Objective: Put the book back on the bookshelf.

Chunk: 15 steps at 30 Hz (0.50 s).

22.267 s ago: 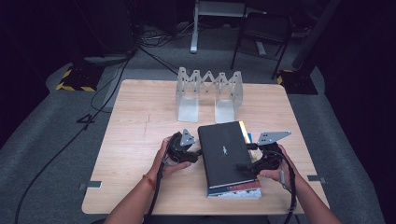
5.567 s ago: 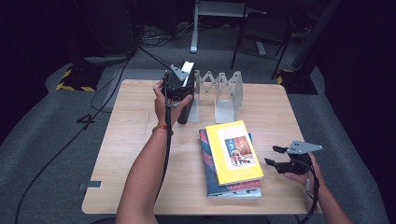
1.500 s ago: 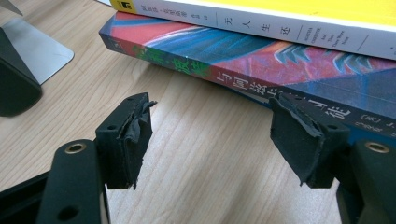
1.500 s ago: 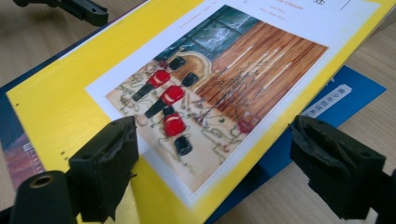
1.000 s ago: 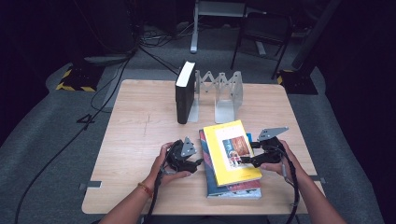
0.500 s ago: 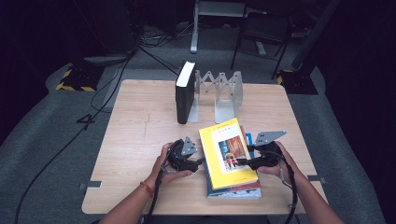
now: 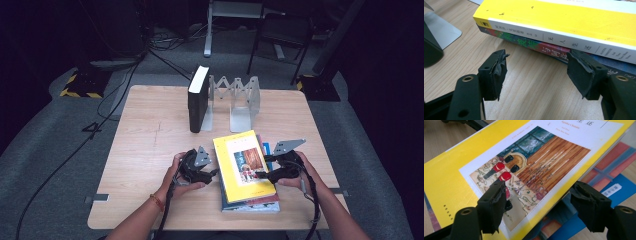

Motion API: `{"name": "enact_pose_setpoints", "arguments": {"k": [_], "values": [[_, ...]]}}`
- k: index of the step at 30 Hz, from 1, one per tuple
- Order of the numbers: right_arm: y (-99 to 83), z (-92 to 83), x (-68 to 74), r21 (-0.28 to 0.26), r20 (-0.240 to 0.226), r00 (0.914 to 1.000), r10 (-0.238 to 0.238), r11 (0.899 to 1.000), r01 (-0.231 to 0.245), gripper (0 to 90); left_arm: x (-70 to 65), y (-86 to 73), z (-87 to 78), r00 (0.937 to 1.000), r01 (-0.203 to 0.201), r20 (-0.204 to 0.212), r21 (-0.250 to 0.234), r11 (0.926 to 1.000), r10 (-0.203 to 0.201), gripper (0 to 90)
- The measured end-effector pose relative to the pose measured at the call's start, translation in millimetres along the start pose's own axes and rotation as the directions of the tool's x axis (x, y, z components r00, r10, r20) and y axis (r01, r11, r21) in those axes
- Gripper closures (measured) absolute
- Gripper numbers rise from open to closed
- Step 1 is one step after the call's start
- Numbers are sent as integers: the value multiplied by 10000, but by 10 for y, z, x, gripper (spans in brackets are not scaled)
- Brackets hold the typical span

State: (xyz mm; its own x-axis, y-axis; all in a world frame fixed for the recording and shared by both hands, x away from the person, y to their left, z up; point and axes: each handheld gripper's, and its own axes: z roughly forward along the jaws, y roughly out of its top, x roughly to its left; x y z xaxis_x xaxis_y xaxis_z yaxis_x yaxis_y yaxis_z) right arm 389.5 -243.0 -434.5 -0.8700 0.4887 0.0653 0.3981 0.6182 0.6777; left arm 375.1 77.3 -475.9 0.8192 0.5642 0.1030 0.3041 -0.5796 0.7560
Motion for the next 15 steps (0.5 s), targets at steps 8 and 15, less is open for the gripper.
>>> {"name": "enact_pose_setpoints", "arguments": {"k": [8, 15], "values": [[21, 109, -67, 166, -400, 9972, 632, 9979, -626, 151, 7, -6, 3, 10000, 66, 60, -48, 10000, -66, 322], [41, 159, -87, 112, -694, 9951, 708, 9975, -702, 152, 16, -21, 14, 10000, 77, 12, 82, 9999, -77, 327]]}}
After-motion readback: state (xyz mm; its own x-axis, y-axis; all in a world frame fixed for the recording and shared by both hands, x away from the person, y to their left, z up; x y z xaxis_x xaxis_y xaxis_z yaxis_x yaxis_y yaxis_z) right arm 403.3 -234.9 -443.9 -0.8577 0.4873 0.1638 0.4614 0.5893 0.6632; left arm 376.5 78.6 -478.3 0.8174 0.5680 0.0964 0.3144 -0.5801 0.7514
